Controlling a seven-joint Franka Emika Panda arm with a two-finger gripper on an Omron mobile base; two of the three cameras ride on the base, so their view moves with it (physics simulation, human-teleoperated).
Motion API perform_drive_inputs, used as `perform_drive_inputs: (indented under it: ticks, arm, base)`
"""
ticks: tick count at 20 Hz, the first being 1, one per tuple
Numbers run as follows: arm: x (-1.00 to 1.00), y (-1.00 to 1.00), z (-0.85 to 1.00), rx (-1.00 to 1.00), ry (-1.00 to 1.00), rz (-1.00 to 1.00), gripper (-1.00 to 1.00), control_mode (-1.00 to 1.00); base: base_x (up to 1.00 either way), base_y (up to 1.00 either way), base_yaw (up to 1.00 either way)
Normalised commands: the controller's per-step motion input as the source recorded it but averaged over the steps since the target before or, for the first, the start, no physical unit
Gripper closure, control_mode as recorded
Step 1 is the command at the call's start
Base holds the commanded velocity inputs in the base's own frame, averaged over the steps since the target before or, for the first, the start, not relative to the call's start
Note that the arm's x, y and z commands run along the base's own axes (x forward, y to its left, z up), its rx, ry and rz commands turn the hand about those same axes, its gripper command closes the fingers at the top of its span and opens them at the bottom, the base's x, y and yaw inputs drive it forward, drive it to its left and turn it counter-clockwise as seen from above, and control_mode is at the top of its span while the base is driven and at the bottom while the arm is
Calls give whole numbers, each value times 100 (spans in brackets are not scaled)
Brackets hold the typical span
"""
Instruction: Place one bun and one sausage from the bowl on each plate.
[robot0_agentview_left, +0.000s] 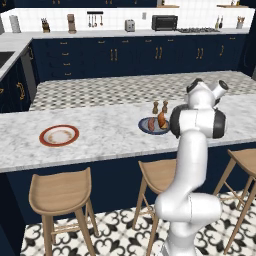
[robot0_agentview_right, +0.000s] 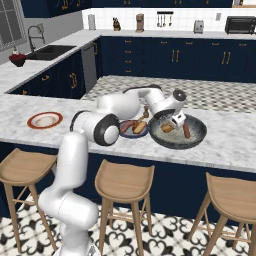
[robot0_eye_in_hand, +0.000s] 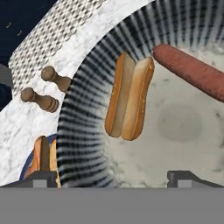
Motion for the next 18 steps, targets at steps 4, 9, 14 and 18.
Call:
perform_drive_inputs:
  ticks: [4,9,14,18]
  arm:
    - [46,0,0,1,4,0,-100,-100]
    - [28,0,-14,0,10,0,-100,-100]
    - [14,0,-32,0,17,0,-100,-100]
    - [1,0,-28,0,12,0,-100,-100]
  base:
    - [0,0,0]
    - [0,0,0]
    - [0,0,0]
    - [0,0,0]
